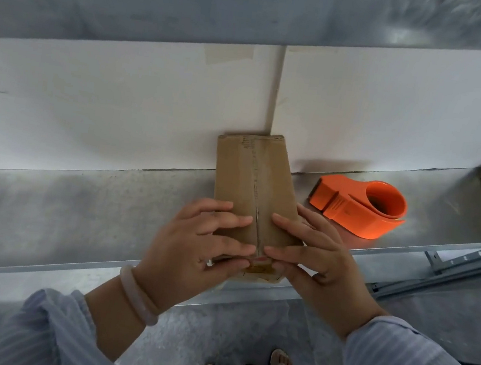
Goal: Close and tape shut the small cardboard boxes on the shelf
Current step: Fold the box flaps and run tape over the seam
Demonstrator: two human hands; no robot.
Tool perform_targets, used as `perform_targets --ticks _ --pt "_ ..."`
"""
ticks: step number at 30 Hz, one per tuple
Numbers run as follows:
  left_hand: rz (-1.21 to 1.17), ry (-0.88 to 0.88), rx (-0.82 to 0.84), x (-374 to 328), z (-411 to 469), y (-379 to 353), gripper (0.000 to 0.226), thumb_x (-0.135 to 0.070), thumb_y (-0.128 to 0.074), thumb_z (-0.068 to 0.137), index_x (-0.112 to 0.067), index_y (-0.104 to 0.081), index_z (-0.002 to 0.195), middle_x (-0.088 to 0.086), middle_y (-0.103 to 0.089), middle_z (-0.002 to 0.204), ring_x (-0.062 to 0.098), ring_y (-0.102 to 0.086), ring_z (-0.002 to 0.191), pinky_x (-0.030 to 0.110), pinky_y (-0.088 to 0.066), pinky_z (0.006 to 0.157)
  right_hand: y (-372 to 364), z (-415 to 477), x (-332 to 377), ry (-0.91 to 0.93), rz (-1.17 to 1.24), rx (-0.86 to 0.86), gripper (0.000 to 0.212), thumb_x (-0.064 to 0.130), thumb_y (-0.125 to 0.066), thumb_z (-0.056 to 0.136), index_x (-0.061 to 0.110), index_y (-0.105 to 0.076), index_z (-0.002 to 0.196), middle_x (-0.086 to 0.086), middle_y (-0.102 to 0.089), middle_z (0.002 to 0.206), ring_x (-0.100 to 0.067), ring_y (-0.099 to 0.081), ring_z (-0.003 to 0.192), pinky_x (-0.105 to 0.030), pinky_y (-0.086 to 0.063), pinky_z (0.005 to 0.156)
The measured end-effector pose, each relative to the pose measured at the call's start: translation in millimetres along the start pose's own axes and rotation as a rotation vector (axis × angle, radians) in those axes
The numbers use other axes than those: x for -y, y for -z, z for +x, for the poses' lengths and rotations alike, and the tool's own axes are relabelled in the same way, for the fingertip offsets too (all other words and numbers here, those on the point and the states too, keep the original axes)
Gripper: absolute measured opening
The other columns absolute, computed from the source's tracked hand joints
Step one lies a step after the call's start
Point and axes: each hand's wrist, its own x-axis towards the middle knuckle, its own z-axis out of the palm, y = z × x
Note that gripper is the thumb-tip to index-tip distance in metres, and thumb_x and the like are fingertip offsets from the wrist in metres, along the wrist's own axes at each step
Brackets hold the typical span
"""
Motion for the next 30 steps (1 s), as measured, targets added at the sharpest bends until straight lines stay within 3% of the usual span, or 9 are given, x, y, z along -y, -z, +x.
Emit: perform_targets --ticks 6,13,15,19,24,27,30 --pt "-0.019 -0.053 0.094 9.4 -6.6 3.3 0.025 -0.032 -0.06 0.095 -0.024 -0.072 0.115 -0.001 -0.06 0.134 0.026 -0.047 0.133 0.034 -0.041 0.108 7.5 0.3 -4.1 0.07 -0.056 0.078 0.023 0.025 -0.06 0.095 0.026 -0.072 0.115 0.002 -0.056 0.141 -0.03 -0.036 0.142 -0.041 -0.039 0.111" --pt "-0.069 -0.043 0.188 17.1 -19.5 2.2 0.048 -0.029 -0.034 0.105 -0.003 -0.039 0.144 0.01 -0.038 0.155 0.031 -0.029 0.146 0.041 -0.029 0.118 10.1 -3.5 -7.7 0.077 -0.106 0.164 0.035 0.02 -0.045 0.102 0.024 -0.053 0.136 -0.001 -0.042 0.152 -0.033 -0.024 0.147 -0.046 -0.033 0.116" --pt "-0.076 -0.013 0.168 14.8 -22.2 2.4 0.05 -0.028 -0.032 0.105 0.0 -0.032 0.147 0.01 -0.032 0.158 0.03 -0.028 0.147 0.042 -0.029 0.118 12.2 -5.1 -3.3 0.027 -0.106 0.192 0.046 0.022 -0.042 0.102 0.024 -0.037 0.148 0.005 -0.033 0.157 -0.028 -0.02 0.15 -0.04 -0.027 0.119" --pt "-0.118 0.202 0.033 -1.4 -31.3 -5.2 0.053 -0.031 -0.033 0.104 -0.003 -0.029 0.15 0.011 -0.02 0.162 0.026 -0.023 0.149 0.038 -0.025 0.12 7.8 -9.6 15.3 -0.277 0.089 0.17 0.061 0.033 -0.038 0.102 0.039 -0.009 0.155 0.025 -0.012 0.16 -0.002 -0.012 0.149 -0.015 -0.016 0.117" --pt "-0.206 0.448 -0.17 -32.2 -36.7 -13.8 0.054 -0.053 -0.038 0.1 -0.02 -0.048 0.142 -0.004 -0.035 0.146 0.013 -0.037 0.136 0.023 -0.035 0.111 -3.4 -15.5 35.9 -0.4 0.213 0.072 0.052 0.042 -0.043 0.1 0.037 -0.026 0.148 0.033 -0.011 0.157 0.008 -0.01 0.145 -0.008 -0.015 0.114" --pt "-0.153 0.488 -0.191 -28.6 -36.1 -3.8 0.064 -0.069 -0.047 0.089 -0.024 -0.056 0.133 -0.004 -0.036 0.14 0.01 -0.04 0.13 0.018 -0.039 0.105 -6.7 -17.4 48.4 -0.375 0.286 0.033 0.056 0.061 -0.045 0.092 0.037 -0.047 0.143 0.023 -0.032 0.154 -0.004 -0.033 0.142 -0.022 -0.037 0.111" --pt "0.006 0.58 -0.108 -16.0 -32.5 16.9 0.085 -0.089 -0.047 0.069 -0.031 -0.059 0.129 -0.009 -0.033 0.141 0.012 -0.039 0.126 0.028 -0.04 0.1 -7.0 -11.4 57.4 -0.356 0.284 0.112 0.043 0.05 -0.047 0.092 0.048 -0.05 0.135 0.024 -0.043 0.142 -0.008 -0.056 0.122 -0.033 -0.052 0.096"
